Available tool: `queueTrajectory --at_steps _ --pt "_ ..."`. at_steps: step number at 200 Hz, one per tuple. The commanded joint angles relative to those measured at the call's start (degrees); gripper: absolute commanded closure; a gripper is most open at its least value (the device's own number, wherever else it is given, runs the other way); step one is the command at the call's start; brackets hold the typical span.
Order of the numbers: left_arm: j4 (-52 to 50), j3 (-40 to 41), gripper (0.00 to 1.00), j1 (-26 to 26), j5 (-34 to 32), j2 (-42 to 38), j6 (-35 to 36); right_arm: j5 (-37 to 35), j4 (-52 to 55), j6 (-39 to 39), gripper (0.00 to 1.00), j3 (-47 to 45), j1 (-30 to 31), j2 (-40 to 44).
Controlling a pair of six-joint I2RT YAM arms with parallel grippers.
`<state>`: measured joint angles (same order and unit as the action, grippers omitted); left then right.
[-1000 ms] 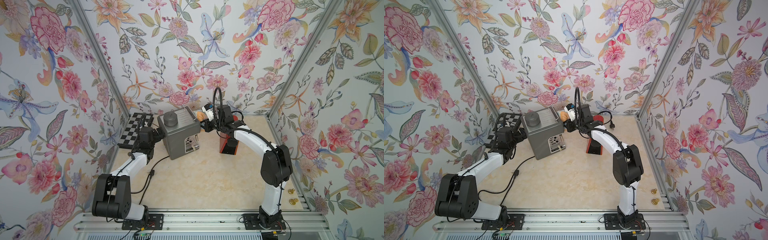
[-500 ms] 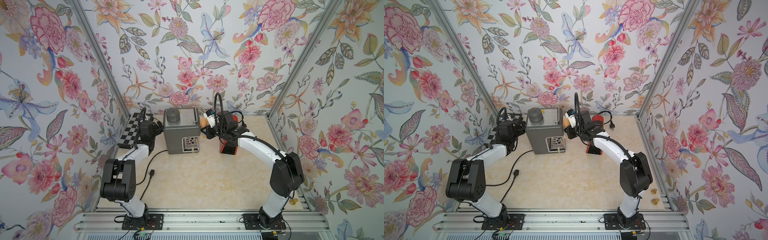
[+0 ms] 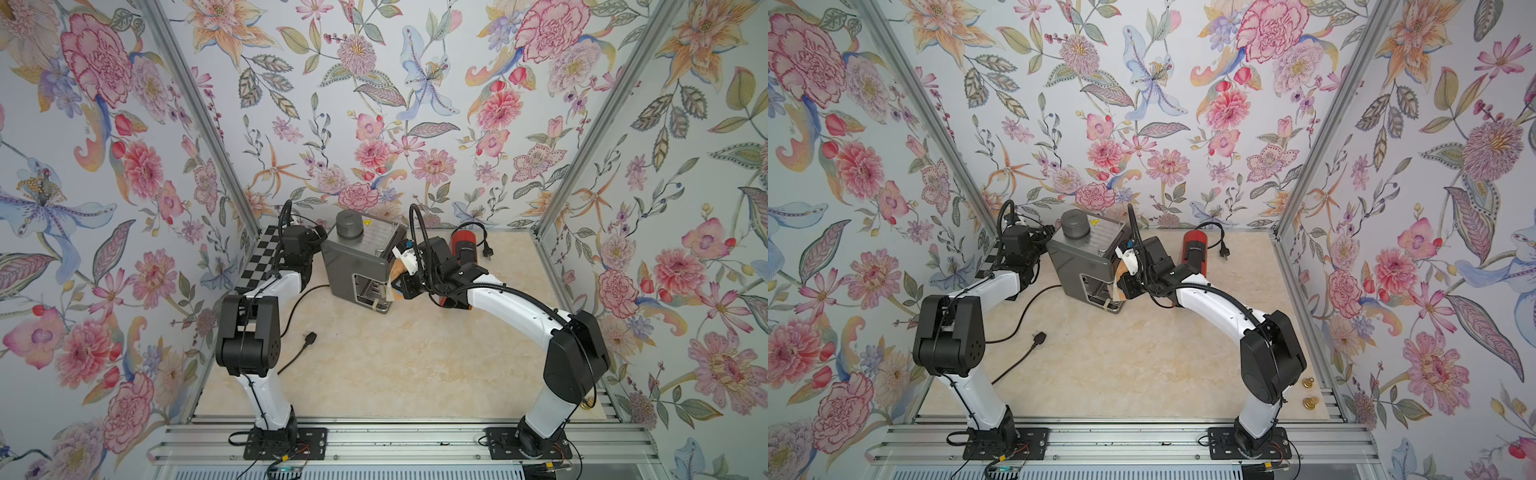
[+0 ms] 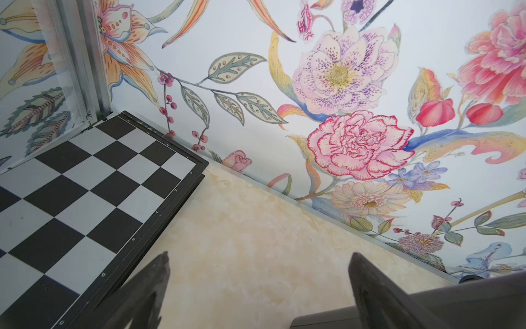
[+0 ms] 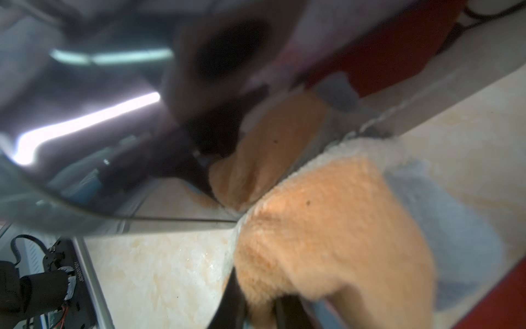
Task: Wipe the surface of a coffee machine
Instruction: Adjust the coffee machine at the center of the board.
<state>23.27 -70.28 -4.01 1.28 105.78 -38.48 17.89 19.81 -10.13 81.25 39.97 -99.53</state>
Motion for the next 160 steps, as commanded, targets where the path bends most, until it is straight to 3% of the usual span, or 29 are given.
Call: queueTrajectory --at_steps 1,109,138,160 --pt "4.39 0.22 0.01 -4.12 14.19 -3.06 -1.63 9.91 -7.61 -0.23 1.0 -1.2 1.94 0.99" --pt "-5.02 14.69 0.01 1.17 3.64 -22.11 4.5 5.85 0.39 0.91 1.0 -6.05 -15.03 12.73" --pt "-4.58 21.37 0.01 0.92 2.89 -29.2 2.88 8.88 0.38 2.69 1.0 -0.21 -18.93 8.77" --pt "-5.61 27.71 0.01 -1.74 -1.5 -36.15 2.14 12.18 0.34 4.29 1.0 7.64 -19.49 1.93"
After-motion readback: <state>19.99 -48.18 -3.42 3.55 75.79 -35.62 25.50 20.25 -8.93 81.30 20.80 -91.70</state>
